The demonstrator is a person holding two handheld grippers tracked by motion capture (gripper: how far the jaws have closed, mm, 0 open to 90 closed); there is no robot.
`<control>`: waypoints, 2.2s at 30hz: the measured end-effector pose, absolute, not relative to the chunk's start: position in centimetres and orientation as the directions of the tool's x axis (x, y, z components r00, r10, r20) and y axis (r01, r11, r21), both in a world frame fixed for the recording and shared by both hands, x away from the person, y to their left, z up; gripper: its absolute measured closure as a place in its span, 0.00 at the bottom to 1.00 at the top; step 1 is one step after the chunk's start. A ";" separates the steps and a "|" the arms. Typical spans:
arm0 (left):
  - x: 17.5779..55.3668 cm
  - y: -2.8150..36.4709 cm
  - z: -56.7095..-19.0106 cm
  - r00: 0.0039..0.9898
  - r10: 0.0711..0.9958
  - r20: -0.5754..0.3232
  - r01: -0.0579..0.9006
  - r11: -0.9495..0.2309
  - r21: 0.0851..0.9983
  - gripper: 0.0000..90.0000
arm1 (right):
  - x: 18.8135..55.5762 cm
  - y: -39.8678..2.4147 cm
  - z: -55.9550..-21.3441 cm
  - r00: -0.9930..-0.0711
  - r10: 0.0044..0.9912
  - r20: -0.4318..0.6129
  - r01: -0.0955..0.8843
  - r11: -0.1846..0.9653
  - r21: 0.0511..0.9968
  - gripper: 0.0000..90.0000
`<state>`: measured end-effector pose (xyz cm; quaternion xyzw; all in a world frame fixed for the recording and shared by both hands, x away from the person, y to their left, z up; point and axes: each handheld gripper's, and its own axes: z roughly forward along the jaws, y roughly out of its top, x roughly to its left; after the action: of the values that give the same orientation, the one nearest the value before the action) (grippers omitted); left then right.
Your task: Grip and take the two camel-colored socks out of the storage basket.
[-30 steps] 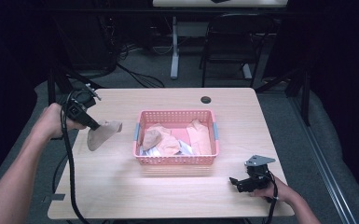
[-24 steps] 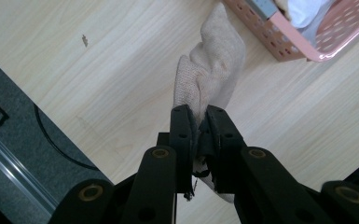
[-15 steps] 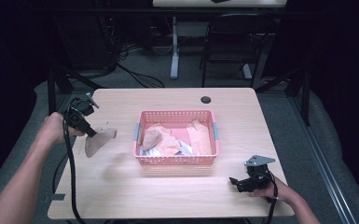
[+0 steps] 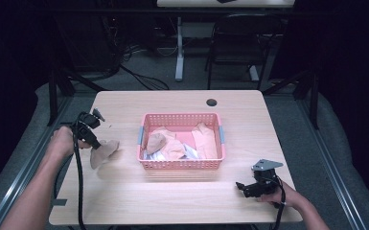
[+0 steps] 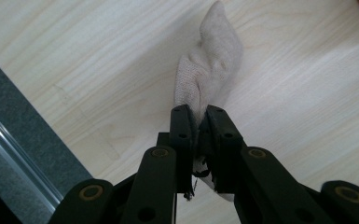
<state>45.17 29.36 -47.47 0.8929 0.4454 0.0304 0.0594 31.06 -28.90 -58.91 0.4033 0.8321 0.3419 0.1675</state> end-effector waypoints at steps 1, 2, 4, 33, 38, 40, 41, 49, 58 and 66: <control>45.2 29.4 -47.5 0.601 0.799 0.001 0.792 -0.596 0.133 0.90 | 31.1 -28.9 -58.9 -0.619 0.786 -0.003 0.557 0.441 0.704 0.00; 45.2 29.5 -47.8 0.590 0.807 -0.018 0.801 -0.583 0.138 0.90 | 31.1 -28.9 -58.9 -0.618 0.786 -0.006 0.556 0.442 0.703 0.00; 45.4 30.0 -48.3 0.571 0.820 -0.033 0.814 -0.561 0.152 0.90 | 31.1 -28.9 -58.9 -0.618 0.786 -0.003 0.557 0.441 0.704 0.00; 44.1 29.3 -44.4 0.511 0.858 0.048 0.757 -0.476 0.447 0.16 | 31.1 -28.9 -58.9 -0.618 0.786 -0.005 0.557 0.442 0.703 0.00; 43.6 27.9 -43.8 0.535 0.843 0.060 0.715 -0.489 0.499 0.09 | 31.1 -28.9 -58.9 -0.618 0.786 -0.005 0.557 0.443 0.703 0.00; 43.4 27.3 -43.8 0.543 0.838 0.062 0.700 -0.492 0.518 0.04 | 31.1 -28.9 -58.9 -0.618 0.786 -0.006 0.557 0.443 0.702 0.00; 43.4 27.3 -43.8 0.543 0.838 0.062 0.700 -0.492 0.518 0.02 | 31.1 -28.9 -58.9 -0.618 0.786 -0.003 0.557 0.441 0.704 0.00; 43.1 24.5 -43.5 0.595 0.801 0.072 0.620 -0.514 0.593 0.00 | 31.1 -28.9 -58.9 -0.618 0.786 -0.004 0.557 0.441 0.704 0.00; 43.2 21.4 -43.8 0.635 0.770 0.064 0.595 -0.539 0.597 0.00 | 31.1 -28.9 -58.9 -0.619 0.785 -0.003 0.557 0.441 0.704 0.00; 43.6 18.6 -44.3 0.680 0.730 0.067 0.550 -0.568 0.612 0.01 | 31.1 -28.9 -58.9 -0.619 0.785 -0.004 0.556 0.443 0.703 0.00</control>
<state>43.64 18.62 -44.30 0.8712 0.3675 0.1584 0.2843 31.07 -28.91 -58.90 0.4028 0.8327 0.3410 0.1676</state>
